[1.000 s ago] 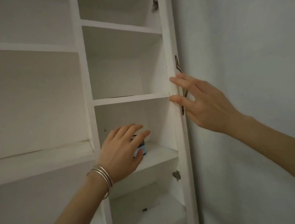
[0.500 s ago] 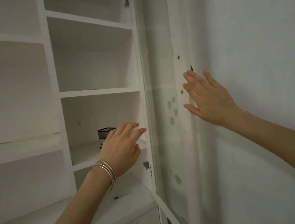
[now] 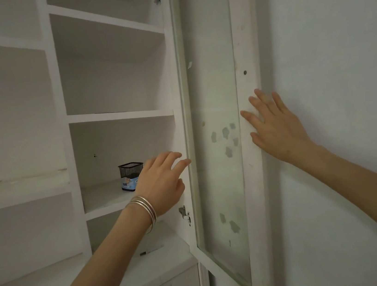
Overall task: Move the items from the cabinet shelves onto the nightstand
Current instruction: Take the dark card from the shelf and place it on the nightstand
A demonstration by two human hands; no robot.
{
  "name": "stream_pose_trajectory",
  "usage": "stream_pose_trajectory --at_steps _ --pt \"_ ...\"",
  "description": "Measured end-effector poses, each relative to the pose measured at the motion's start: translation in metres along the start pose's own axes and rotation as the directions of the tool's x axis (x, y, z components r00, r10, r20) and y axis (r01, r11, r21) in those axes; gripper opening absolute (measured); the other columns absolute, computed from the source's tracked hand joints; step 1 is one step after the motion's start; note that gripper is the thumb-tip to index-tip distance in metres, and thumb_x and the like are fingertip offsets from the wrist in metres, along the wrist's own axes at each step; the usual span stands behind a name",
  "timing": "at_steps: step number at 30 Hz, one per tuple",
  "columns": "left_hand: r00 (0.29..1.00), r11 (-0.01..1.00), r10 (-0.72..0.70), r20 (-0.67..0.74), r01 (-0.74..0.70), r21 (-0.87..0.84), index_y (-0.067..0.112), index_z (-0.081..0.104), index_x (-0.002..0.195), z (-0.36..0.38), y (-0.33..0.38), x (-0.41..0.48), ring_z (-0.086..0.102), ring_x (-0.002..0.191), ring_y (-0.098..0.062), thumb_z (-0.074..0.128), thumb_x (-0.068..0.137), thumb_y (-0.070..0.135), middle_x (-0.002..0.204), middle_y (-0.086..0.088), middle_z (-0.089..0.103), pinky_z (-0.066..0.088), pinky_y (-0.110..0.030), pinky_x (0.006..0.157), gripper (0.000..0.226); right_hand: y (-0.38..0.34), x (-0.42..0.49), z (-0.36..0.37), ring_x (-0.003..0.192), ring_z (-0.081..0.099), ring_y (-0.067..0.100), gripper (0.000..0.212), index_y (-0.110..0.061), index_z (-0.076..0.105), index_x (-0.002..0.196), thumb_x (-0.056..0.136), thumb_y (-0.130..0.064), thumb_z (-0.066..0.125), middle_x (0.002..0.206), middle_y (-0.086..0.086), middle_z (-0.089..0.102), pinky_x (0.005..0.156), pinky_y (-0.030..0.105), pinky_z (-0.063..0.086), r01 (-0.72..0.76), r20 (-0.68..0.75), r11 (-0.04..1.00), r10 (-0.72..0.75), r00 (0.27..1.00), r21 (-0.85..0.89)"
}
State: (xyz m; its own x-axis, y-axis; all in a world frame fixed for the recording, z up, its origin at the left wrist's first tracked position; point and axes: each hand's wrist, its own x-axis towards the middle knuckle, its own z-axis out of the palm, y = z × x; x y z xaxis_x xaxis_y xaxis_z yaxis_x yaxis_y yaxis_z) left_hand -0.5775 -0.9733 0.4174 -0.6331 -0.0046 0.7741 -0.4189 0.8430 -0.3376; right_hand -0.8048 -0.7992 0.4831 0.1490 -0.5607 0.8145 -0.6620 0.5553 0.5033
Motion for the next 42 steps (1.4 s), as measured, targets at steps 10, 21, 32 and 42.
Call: stream_pose_trajectory --at_steps 10,21,32,42 --pt "1.0 0.998 -0.022 0.018 0.021 0.067 0.02 0.063 0.113 -0.007 -0.085 -0.018 0.058 0.104 -0.025 0.038 0.085 0.043 0.111 -0.003 0.063 0.046 -0.038 0.088 0.043 -0.108 0.056 0.013 0.118 0.051 0.037 0.045 -0.001 0.06 0.115 0.071 -0.004 0.069 0.119 0.023 0.058 0.105 0.053 0.031 0.13 -0.126 0.947 -0.097 0.987 0.295" --pt "0.998 0.979 -0.03 0.05 0.02 0.201 0.018 0.062 0.112 -0.011 -0.233 -0.037 0.058 0.102 -0.026 0.037 0.083 0.038 0.109 -0.005 0.063 0.046 -0.04 0.086 0.043 -0.22 0.162 0.047 0.113 0.053 0.032 0.048 -0.007 0.05 0.129 0.084 -0.017 0.063 0.129 0.016 0.053 0.095 0.042 0.041 0.079 -0.036 0.85 -0.071 0.997 0.52" --pt "0.998 0.98 -0.013 -0.066 0.026 0.199 0.016 0.062 0.113 0.016 -0.298 -0.01 0.056 0.106 -0.024 0.042 0.082 0.032 0.11 -0.004 0.062 0.045 -0.036 0.085 0.04 -0.238 0.265 0.115 0.129 0.038 0.023 0.06 -0.01 0.035 0.139 0.091 -0.041 0.053 0.144 0.008 0.039 0.106 0.034 0.028 0.058 0.036 0.85 -0.089 0.995 0.524" --pt "0.992 0.963 -0.022 -0.127 0.055 0.264 0.016 0.062 0.115 0.05 -0.322 0.014 0.053 0.109 -0.025 0.041 0.085 0.029 0.112 -0.004 0.061 0.04 -0.039 0.09 0.039 -0.233 0.314 0.171 0.127 0.041 0.025 0.078 -0.017 0.018 0.147 0.087 -0.049 0.055 0.144 0.005 0.041 0.107 0.037 0.026 0.072 0.145 0.793 -0.198 0.969 0.605"
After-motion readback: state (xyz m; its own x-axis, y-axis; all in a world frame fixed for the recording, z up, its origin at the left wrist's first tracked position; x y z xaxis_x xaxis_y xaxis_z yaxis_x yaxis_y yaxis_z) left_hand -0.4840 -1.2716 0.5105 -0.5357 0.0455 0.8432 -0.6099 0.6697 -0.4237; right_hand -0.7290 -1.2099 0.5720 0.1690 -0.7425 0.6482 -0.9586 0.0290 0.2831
